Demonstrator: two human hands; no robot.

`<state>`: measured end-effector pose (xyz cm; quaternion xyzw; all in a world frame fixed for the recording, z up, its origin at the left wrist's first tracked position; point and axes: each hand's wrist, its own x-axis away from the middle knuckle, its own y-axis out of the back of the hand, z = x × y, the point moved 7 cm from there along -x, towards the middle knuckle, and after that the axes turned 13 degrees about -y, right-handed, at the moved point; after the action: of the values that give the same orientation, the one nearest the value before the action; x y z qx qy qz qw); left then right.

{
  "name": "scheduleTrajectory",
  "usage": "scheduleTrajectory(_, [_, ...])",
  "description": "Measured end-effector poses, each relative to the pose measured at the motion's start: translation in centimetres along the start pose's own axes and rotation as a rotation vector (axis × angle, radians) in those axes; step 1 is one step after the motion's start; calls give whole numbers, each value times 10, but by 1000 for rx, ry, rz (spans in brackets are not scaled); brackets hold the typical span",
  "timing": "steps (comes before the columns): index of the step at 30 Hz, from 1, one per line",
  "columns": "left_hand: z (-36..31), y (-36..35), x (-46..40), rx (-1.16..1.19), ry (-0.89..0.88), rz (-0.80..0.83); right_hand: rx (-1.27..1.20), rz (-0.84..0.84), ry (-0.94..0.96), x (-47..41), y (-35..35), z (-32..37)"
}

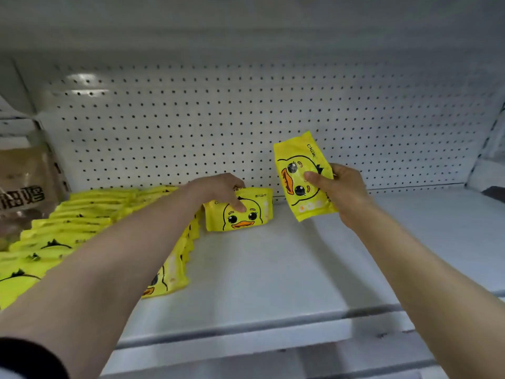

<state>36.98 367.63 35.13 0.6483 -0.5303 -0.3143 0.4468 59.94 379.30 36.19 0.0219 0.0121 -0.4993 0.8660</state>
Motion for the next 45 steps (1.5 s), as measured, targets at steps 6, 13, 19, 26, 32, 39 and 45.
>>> scheduleTrajectory(6, [31,5,-27,-153,6,-72,3,31,-20,-34,-7,-8])
scheduleTrajectory(13, [44,14,-42,-273,-17,-218,75,55,-22,-55,-16,-10])
scheduleTrajectory(19, [45,13,-40,-413,-60,-307,89,61,-28,-59,-19,-15])
scheduleTrajectory(26, [34,17,-36,-633,-141,-315,101,42,-19,-56,-25,-15])
scheduleTrajectory(32, [28,16,-38,-695,-212,-321,111,50,-12,-54,-33,-13])
scheduleTrajectory(39, [31,15,-40,-717,-168,-349,127,41,-2,-56,-32,-10])
scheduleTrajectory(45, [41,17,-40,-685,-111,-339,131,55,-3,-54,-33,-9])
